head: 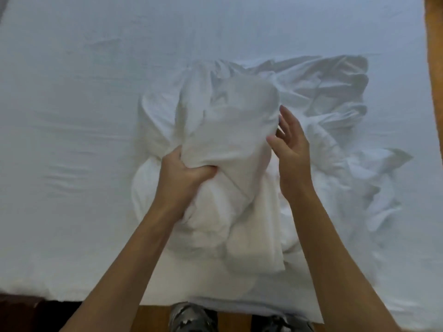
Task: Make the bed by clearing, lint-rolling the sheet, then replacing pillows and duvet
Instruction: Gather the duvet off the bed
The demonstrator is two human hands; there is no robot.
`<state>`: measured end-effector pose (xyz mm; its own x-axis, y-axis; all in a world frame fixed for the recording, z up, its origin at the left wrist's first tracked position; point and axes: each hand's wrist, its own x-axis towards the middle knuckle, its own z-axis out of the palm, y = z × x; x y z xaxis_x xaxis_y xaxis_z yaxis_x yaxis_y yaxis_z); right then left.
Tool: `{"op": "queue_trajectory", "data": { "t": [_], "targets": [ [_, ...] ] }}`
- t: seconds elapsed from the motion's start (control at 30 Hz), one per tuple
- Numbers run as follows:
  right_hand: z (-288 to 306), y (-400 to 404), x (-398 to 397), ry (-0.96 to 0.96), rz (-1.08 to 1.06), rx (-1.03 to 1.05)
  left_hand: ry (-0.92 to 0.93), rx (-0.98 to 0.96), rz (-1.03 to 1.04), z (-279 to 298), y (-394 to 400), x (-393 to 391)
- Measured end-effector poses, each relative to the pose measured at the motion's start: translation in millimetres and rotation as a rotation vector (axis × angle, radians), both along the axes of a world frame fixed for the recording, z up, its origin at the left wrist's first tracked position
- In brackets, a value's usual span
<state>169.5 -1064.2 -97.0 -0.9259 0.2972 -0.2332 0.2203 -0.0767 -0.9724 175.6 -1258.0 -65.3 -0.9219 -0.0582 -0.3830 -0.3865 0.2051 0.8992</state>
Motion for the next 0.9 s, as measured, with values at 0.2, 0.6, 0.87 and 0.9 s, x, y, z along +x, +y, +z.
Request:
{"op": "queue_trajectory", "data": {
  "t": [0.2, 0.6, 0.87, 0.9],
  "targets": [
    [79, 126, 41, 0.184, 0.33, 0.496, 0.152, -0.219, -0.123, 33, 196, 50],
    [-9, 356, 72, -0.394, 0.657, 0.844, 0.321, -0.946, -1.227, -40, 481, 163],
    [-77, 351, 80, -0.435, 0.638, 0.76, 0.794, -0.389, -0.78, 14, 337, 134],
    [-78, 350, 77, -0.44, 0.636, 0.755, 0.78, -0.461, -0.556, 15, 308, 103]
  ]
}}
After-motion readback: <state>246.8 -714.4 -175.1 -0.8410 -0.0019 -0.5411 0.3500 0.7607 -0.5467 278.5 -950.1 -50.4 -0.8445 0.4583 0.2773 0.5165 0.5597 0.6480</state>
